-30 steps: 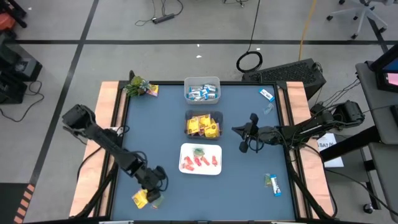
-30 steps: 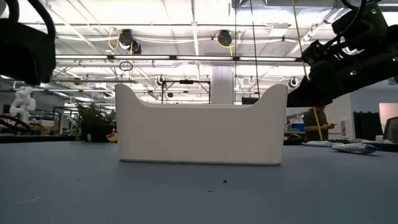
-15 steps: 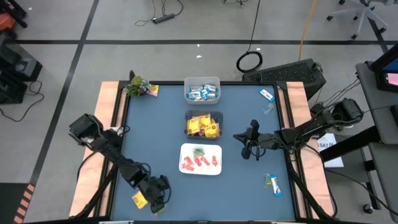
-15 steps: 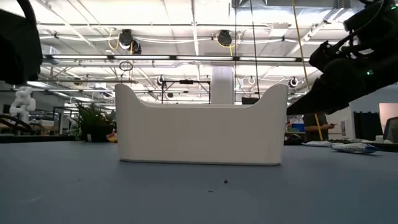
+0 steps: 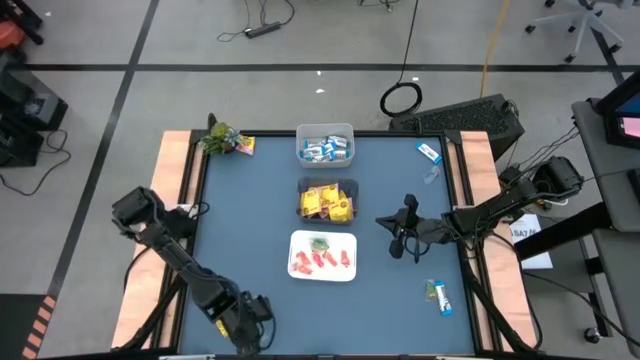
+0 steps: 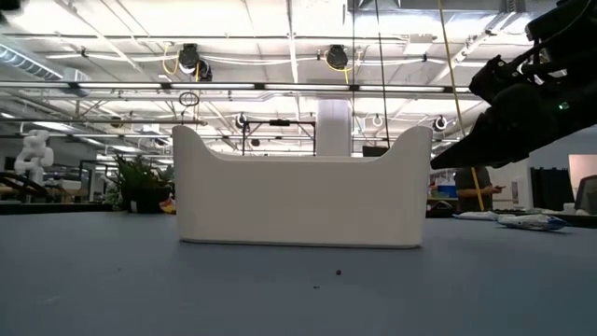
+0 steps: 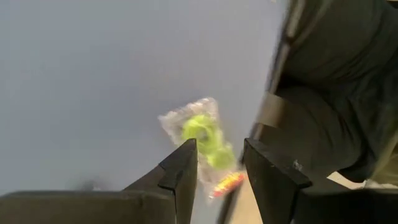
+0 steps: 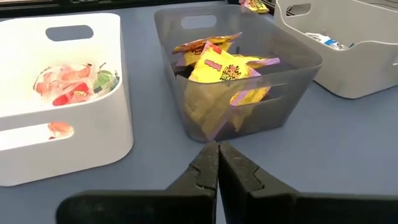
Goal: Sort candy
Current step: Put the green gummy candy into the white bin
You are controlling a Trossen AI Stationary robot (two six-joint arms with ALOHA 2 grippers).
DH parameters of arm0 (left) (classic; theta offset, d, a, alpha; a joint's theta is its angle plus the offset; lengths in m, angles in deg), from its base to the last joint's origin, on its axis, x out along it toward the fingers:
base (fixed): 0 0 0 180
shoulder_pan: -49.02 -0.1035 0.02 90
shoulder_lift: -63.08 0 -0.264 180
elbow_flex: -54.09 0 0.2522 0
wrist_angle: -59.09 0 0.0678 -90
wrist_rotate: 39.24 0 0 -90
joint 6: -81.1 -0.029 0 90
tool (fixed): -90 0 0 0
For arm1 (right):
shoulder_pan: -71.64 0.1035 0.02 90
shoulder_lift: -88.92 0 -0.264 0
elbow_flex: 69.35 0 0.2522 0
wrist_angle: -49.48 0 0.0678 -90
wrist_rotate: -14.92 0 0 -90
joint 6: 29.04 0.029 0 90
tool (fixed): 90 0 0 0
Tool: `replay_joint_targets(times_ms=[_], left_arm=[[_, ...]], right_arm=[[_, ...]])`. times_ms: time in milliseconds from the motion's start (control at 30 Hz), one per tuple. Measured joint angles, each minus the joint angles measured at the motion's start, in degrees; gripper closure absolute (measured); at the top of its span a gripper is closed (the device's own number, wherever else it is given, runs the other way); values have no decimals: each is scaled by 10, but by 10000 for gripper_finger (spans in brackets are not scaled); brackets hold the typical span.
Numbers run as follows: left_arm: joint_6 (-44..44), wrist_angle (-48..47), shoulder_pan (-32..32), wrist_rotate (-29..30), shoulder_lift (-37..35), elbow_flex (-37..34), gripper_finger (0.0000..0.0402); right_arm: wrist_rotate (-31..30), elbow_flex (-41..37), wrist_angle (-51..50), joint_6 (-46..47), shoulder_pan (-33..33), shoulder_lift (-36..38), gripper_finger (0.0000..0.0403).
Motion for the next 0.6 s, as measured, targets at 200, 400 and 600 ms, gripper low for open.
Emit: replay_joint_targets(times_ms=[200, 400, 600], left_arm=[[57, -11, 15, 28, 24, 17, 237], [101, -17, 14, 24, 53, 16, 194], [85, -19, 14, 20, 54, 17, 198]], right_arm=[[0, 0, 1, -2, 0, 0, 403], [0, 0, 0, -4, 0, 0, 403], [0, 0, -1, -4, 0, 0, 403]])
